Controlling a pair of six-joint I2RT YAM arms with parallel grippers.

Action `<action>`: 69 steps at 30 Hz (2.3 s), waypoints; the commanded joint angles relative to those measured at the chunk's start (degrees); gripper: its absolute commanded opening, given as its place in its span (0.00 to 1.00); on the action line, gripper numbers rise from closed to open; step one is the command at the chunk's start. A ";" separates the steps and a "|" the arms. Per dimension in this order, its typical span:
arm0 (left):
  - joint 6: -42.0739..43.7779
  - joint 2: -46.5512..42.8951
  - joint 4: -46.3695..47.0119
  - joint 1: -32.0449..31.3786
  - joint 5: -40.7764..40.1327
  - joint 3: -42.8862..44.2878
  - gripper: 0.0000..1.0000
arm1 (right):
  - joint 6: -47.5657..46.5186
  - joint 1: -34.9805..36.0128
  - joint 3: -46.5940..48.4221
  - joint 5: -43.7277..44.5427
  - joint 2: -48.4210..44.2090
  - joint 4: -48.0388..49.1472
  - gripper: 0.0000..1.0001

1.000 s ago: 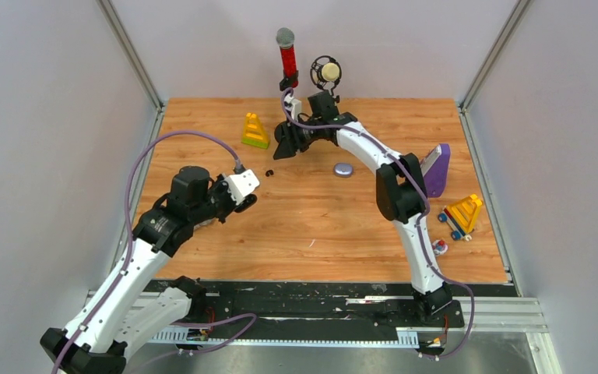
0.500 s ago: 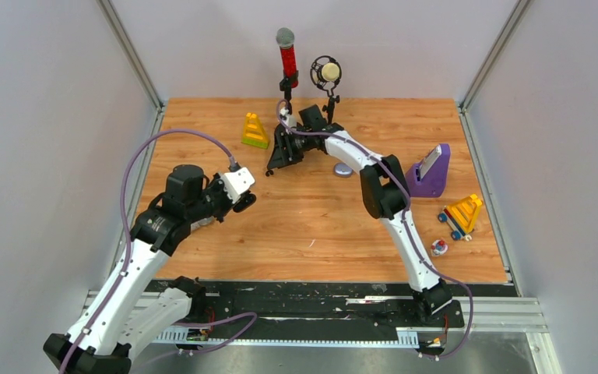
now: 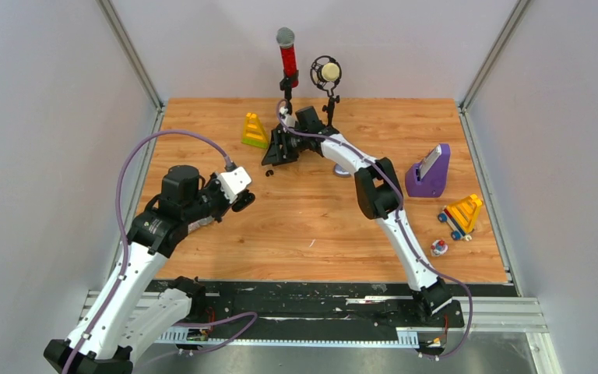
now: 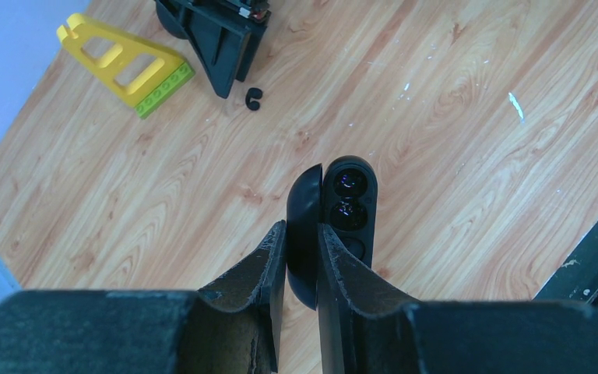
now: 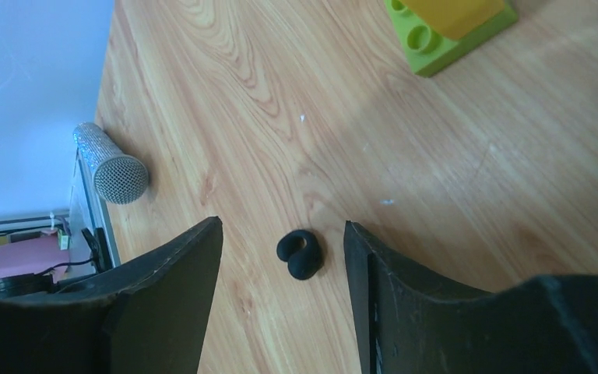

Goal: Insert the wireless bluetooth earbuds into the charging case
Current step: Pick up the earbud from the center of the board.

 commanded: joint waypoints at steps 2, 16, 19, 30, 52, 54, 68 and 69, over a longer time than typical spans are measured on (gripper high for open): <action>-0.23 -0.73 2.42 0.76 0.96 0.29 0.27 | 4.56 0.15 2.18 -5.17 3.77 4.55 0.60; -0.59 -1.67 1.89 1.17 1.94 0.42 0.27 | 1.38 0.77 -15.28 -12.36 -7.05 4.80 0.49; -0.67 -1.87 1.63 1.25 2.23 0.52 0.27 | 0.04 1.67 -19.38 -12.48 -10.61 5.02 0.48; -1.05 -2.24 1.22 1.52 3.34 0.61 0.26 | -14.56 2.64 -19.56 0.31 -16.74 1.37 0.47; -1.45 -2.56 1.93 3.06 3.94 0.04 0.26 | -39.75 9.18 -14.21 4.22 -16.62 -7.74 0.45; -1.51 -2.61 1.98 3.10 4.02 -0.04 0.26 | -40.56 9.65 -14.09 5.49 -16.41 -7.93 0.45; -1.65 -2.81 2.16 3.19 4.12 -0.18 0.26 | -46.79 12.37 -12.87 16.45 -13.90 -8.18 0.45; -1.65 -2.81 2.21 3.19 4.11 -0.20 0.26 | -46.71 12.32 -12.60 16.31 -13.82 -8.26 0.45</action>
